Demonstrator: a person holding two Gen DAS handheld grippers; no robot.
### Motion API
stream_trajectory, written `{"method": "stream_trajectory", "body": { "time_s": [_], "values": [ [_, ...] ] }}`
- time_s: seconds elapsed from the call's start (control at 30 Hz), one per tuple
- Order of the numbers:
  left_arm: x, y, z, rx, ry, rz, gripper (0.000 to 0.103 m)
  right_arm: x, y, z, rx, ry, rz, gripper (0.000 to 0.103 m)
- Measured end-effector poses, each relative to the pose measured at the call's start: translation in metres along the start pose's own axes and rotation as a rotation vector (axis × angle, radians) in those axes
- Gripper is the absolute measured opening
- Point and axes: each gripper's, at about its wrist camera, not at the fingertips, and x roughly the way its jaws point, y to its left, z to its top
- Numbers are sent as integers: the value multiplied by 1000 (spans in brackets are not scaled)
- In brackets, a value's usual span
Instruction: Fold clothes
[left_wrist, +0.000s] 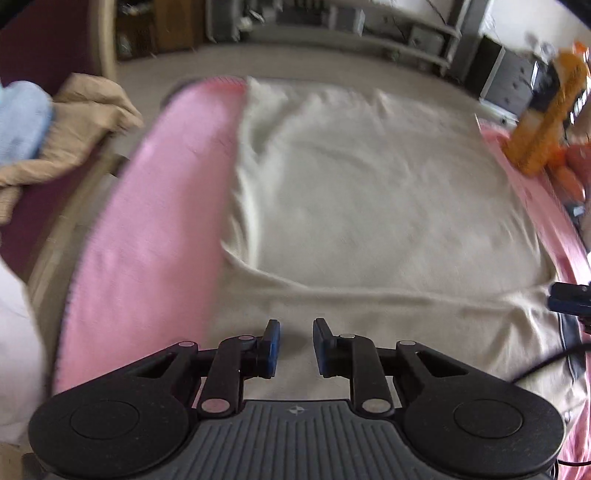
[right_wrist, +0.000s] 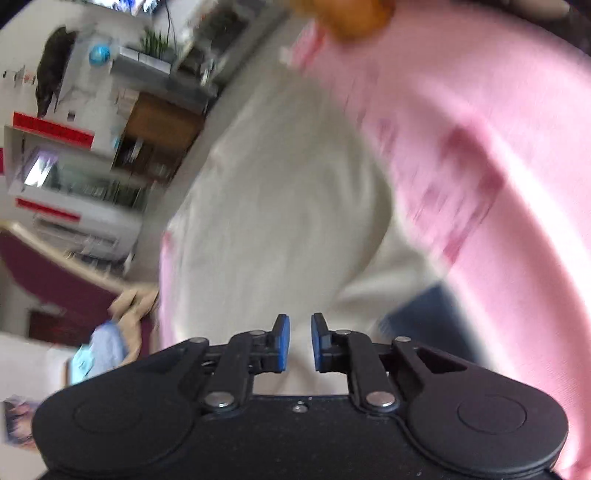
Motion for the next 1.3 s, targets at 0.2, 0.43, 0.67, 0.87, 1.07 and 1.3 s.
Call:
{"method": "stream_trajectory", "body": {
  "time_s": [0.2, 0.43, 0.67, 0.87, 1.07, 1.3],
  "values": [
    [11, 9, -1, -62, -23, 84, 28, 16, 3, -15, -46, 131, -47, 4],
    [2, 51, -4, -255, -43, 294, 25, -31, -49, -2, 289, -118, -101, 2],
    [-31, 70, 2, -376, -59, 212, 28, -72, 2, -18, 53, -335, -175, 21],
    [-66, 65, 57, -288, -151, 94, 36, -94, 94, -14, -226, -325, -48, 29],
    [-16, 68, 123, -243, -142, 127, 45, -65, 148, 45, -483, -449, -226, 47],
    [80, 74, 170, -259, -119, 123, 45, 28, 107, 119, -436, -462, -319, 41]
  ]
}}
